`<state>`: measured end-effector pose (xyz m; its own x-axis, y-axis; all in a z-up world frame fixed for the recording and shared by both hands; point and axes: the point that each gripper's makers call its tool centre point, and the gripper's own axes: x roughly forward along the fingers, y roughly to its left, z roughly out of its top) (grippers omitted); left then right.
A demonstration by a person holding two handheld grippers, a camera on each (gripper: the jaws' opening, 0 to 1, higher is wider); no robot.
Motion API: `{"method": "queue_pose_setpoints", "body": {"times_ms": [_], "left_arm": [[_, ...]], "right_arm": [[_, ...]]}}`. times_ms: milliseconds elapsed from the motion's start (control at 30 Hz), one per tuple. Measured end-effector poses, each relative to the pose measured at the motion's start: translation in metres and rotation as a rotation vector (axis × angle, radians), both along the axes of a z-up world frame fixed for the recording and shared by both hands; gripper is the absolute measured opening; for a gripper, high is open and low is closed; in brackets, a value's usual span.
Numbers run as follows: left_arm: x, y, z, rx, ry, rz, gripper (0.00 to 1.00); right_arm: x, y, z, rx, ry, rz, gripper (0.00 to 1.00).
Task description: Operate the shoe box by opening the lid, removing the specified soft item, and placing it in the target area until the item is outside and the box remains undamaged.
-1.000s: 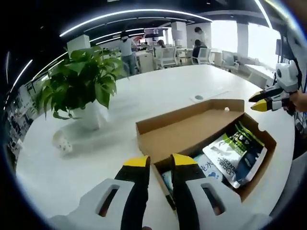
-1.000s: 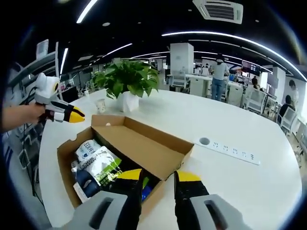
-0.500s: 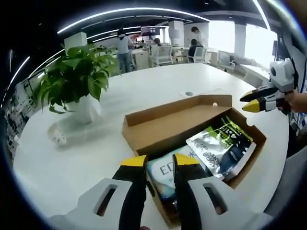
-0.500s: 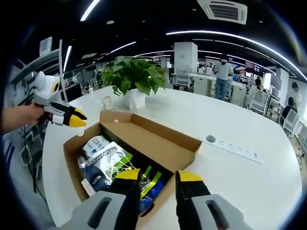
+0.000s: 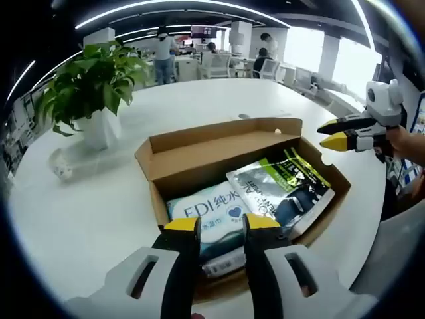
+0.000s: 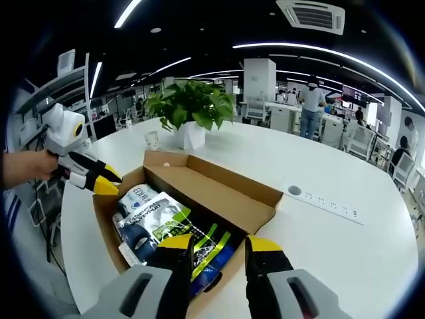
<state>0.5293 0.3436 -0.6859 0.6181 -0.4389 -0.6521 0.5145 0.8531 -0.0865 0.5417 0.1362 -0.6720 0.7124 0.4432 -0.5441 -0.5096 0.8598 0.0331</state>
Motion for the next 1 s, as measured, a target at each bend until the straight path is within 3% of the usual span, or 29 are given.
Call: {"method": "queue_pose_setpoints", "body": {"times_ms": [267,767,933,1000], "left_arm": [[-0.011,-0.014,-0.01,-0.006,0.046,-0.029,0.26],[-0.027,-0.035,-0.037,-0.069,0.234,-0.032,0.26],[-0.03,-0.042,-0.043,-0.136,0.295,-0.011,0.24],[-0.029,-0.046,-0.043,-0.197,0.321,0.02,0.24]], "right_arm": [[-0.007,0.001,-0.001,-0.004,-0.004,0.013,0.28],[-0.012,-0.002,0.001,-0.025,-0.025,0.031,0.29],[-0.014,-0.003,0.001,-0.025,-0.025,0.037,0.29],[-0.014,-0.002,0.001,-0.025,-0.024,0.042,0.29]]}}
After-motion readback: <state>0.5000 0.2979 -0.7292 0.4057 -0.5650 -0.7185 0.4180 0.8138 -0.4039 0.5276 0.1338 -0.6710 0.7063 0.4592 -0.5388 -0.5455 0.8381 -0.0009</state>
